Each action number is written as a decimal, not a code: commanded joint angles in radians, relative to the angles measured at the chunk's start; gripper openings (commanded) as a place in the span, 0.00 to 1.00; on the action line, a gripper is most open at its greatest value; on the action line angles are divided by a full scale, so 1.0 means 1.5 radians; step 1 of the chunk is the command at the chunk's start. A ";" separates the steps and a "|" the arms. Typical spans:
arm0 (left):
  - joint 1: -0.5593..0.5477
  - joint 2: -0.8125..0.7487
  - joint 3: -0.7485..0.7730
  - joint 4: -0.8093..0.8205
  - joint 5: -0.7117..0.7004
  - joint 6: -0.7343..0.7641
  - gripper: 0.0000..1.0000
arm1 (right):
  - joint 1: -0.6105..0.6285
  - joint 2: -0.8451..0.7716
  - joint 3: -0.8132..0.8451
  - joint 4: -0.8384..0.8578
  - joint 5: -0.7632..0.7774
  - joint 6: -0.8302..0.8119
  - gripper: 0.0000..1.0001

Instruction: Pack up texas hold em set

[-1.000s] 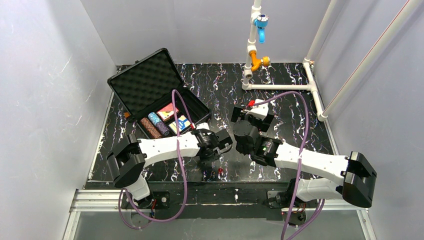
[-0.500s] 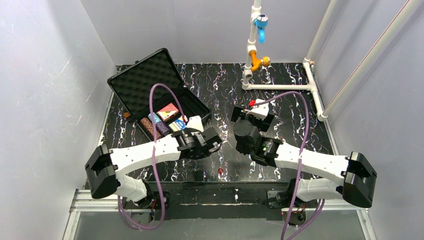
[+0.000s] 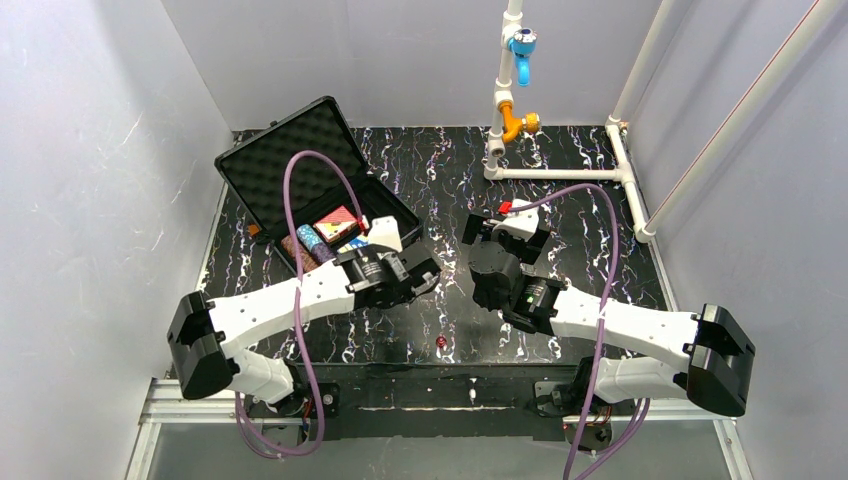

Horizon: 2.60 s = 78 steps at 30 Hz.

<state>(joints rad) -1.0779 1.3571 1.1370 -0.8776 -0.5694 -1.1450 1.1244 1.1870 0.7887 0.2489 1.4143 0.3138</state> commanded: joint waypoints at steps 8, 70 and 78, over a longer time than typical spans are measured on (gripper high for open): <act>0.013 0.068 0.166 -0.200 -0.103 0.002 0.00 | 0.005 -0.010 -0.006 0.052 0.029 -0.004 1.00; 0.426 0.099 -0.111 0.187 0.040 0.213 0.00 | 0.023 -0.020 -0.018 0.051 -0.002 0.009 1.00; 0.439 0.129 -0.106 0.205 0.041 0.221 0.00 | 0.023 -0.016 -0.019 0.056 -0.001 0.003 1.00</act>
<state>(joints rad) -0.4297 1.5387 0.9855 -0.5781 -0.4881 -0.8280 1.1534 1.1732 0.7677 0.2722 1.3815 0.3145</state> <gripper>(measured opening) 0.206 0.997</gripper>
